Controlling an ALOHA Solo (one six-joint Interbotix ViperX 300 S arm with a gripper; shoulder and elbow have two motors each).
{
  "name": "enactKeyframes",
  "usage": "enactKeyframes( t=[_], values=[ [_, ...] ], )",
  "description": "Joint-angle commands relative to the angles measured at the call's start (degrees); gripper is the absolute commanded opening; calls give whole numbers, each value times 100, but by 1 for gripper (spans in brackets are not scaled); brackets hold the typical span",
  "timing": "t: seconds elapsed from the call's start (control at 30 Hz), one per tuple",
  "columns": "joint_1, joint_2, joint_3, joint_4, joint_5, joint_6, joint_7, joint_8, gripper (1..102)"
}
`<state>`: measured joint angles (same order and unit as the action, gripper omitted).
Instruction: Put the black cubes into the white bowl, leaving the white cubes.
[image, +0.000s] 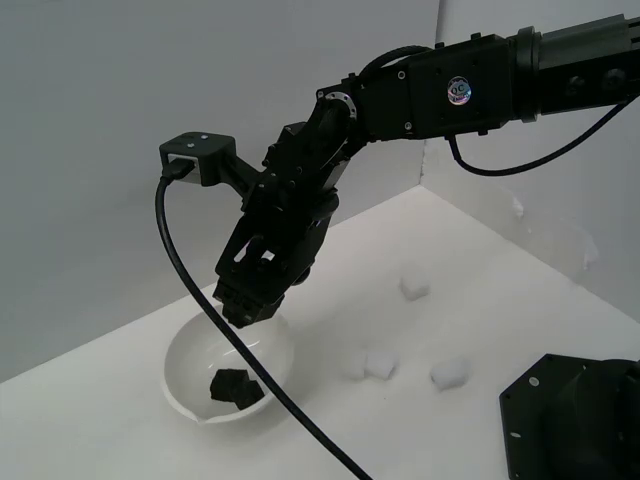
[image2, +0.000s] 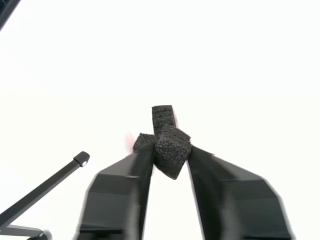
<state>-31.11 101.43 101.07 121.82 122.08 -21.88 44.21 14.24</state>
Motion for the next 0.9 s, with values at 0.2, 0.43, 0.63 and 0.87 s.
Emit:
enactKeyframes(
  t=[0.2, 0.43, 0.63, 0.87],
  values=[
    [-79, 123, 149, -123, -176, -246, -88, 18, 62],
    [-70, 114, 158, -114, -167, -272, -114, 18, 81],
    [202, 404, 439, -18, -53, -149, -62, 18, 80],
    [800, 993, 1028, 308, 264, -35, -44, 88, 28]
  ],
)
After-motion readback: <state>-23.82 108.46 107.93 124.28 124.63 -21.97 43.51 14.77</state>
